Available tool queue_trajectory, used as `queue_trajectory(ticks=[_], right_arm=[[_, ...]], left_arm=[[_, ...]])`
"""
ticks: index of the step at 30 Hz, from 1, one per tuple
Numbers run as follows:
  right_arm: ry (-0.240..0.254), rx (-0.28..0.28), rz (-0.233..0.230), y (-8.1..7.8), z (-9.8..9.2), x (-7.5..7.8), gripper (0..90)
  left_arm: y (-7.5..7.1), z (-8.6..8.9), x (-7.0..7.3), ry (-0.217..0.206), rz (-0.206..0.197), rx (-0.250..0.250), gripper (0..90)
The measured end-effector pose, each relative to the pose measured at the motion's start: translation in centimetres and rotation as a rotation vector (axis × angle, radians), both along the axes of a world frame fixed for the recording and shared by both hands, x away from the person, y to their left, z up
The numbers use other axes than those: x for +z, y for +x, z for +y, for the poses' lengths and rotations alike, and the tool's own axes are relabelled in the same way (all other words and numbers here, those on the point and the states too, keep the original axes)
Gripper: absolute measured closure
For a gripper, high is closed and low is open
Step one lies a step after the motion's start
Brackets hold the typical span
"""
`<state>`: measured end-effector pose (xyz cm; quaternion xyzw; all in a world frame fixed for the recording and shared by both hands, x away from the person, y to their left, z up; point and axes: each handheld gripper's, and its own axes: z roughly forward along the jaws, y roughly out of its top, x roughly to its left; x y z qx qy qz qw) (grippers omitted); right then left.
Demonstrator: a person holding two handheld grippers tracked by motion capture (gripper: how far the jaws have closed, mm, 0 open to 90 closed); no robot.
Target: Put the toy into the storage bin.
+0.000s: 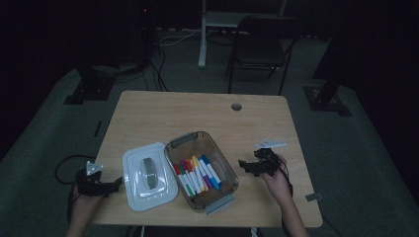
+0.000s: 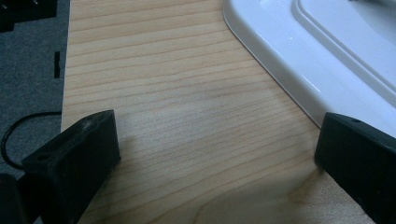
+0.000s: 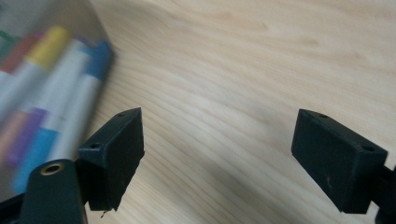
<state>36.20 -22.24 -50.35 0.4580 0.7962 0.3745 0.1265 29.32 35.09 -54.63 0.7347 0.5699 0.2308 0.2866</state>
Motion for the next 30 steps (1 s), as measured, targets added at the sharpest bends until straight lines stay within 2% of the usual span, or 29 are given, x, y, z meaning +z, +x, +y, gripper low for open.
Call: queue_trajectory(ticks=[5,13,15,18,23,27,30], right_arm=[[-0.055,-0.022,-0.019,-0.3,-0.6,-2.0,16.8],[-0.098,-0.109,-0.043,-0.5,-1.4,-4.3,14.0],[-0.096,-0.138,-0.058,-0.6,-1.7,-4.5,14.1],[-0.119,-0.177,-0.071,-0.6,-1.9,-4.6,14.2],[-0.116,-0.207,-0.067,-0.9,-2.1,-4.6,13.9],[-0.117,-0.263,-0.062,-1.4,-2.1,-4.6,13.8],[-0.119,-0.308,-0.059,-1.4,-2.2,-4.6,13.1]], left_arm=[[0.0,0.0,0.0,0.000,0.000,0.000,0.5],[0.0,0.0,0.0,0.000,0.000,0.000,0.5],[0.0,0.0,0.0,0.000,0.000,0.000,0.5],[0.0,0.0,0.0,0.000,0.000,0.000,0.5],[0.0,0.0,0.0,0.000,0.000,0.000,0.5],[0.0,0.0,0.0,0.001,0.001,-0.001,0.5],[0.0,-0.2,0.0,0.000,0.002,0.025,0.5]])
